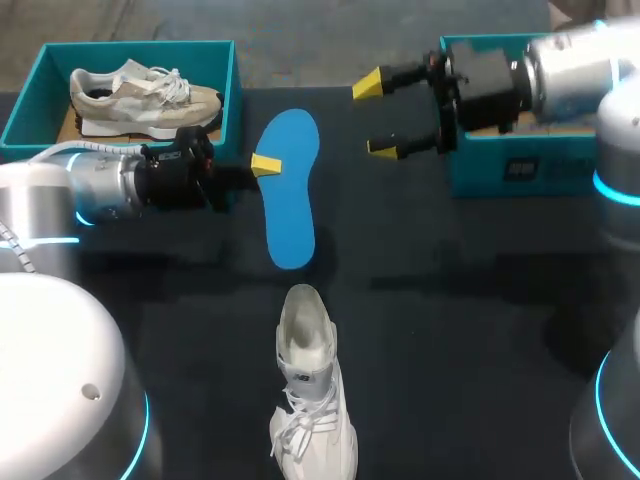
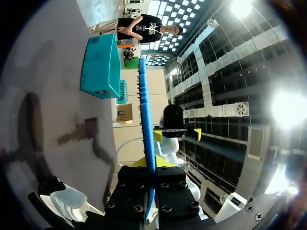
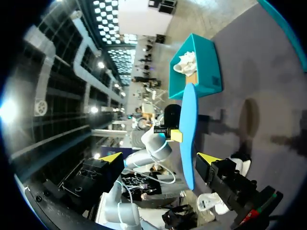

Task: Take the shoe out of the shoebox, open the shoe tongue, remove and reinsert the insole, then place the shoe into the shoebox

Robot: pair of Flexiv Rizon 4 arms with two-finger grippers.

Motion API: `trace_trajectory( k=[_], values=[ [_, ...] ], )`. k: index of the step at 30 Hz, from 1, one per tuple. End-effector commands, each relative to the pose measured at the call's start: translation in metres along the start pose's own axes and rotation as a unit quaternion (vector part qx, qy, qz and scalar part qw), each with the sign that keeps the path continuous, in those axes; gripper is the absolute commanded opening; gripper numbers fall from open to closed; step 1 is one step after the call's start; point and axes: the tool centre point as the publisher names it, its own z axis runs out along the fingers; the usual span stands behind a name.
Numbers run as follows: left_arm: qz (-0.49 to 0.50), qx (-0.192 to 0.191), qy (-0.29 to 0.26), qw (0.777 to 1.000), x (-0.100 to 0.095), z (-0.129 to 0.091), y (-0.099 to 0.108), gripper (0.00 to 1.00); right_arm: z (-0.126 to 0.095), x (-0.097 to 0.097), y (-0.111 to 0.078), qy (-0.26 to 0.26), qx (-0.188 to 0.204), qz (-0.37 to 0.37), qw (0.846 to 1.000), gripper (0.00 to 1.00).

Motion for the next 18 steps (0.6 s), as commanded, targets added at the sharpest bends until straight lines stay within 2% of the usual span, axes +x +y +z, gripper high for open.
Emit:
trace_trajectory(
  k=[1, 9, 14, 18],
  values=[
    [0.0, 0.0, -0.002, 1.0, 0.001, 0.0, 0.001, 0.0, -0.01, 0.028, 0.005, -0.137, 0.039, 0.016, 0.99, 1.0],
    [0.0, 0.0, -0.002, 1.0, 0.001, 0.0, 0.001, 0.0, -0.004, 0.055, 0.01, -0.278, 0.074, 0.051, 0.956, 1.0],
    [0.0, 0.0, -0.002, 1.0, 0.001, 0.0, 0.001, 0.0, 0.004, 0.075, 0.011, -0.364, 0.083, 0.064, 0.925, 1.0],
    [0.0, 0.0, -0.002, 1.0, 0.001, 0.0, 0.001, 0.0, 0.01, 0.086, 0.01, -0.421, 0.075, 0.061, 0.902, 1.0]
  ],
)
